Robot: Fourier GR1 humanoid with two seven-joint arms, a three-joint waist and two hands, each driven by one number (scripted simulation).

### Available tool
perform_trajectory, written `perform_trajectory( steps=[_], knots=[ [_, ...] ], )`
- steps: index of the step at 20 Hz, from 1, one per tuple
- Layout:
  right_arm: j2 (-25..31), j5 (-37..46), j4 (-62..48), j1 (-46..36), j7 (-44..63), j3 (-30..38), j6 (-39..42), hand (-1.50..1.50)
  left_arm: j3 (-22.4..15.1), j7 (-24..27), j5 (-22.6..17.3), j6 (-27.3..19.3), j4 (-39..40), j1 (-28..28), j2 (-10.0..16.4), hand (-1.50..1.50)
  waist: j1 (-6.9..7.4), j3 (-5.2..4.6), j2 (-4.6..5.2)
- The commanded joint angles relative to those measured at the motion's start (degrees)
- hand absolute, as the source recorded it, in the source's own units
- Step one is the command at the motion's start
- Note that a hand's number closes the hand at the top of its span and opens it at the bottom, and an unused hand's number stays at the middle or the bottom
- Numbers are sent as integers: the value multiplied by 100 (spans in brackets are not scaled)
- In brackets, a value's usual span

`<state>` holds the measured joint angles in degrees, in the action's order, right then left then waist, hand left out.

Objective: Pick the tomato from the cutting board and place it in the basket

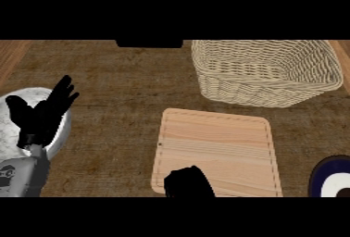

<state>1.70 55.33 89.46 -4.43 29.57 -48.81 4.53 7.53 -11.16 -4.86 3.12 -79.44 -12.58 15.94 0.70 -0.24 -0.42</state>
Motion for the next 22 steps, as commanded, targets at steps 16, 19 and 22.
perform_trajectory(
  steps=[16, 19, 22],
  knots=[
    [-159, -275, 1621, -1268, 2011, -1796, -3441, 150, 75, -282, -4, -6, -310, 255, 93, 0, -19, 21, -34],
    [-156, 9, 1830, -1435, 2408, -1590, -3252, 150, 63, -176, 109, -130, -45, 163, 11, 0, -124, 12, -19],
    [-153, 255, 1878, -1573, 2659, -1389, -3156, 150, 53, -190, 79, -99, -102, 193, 3, 0, -95, 12, -29]
  ],
)
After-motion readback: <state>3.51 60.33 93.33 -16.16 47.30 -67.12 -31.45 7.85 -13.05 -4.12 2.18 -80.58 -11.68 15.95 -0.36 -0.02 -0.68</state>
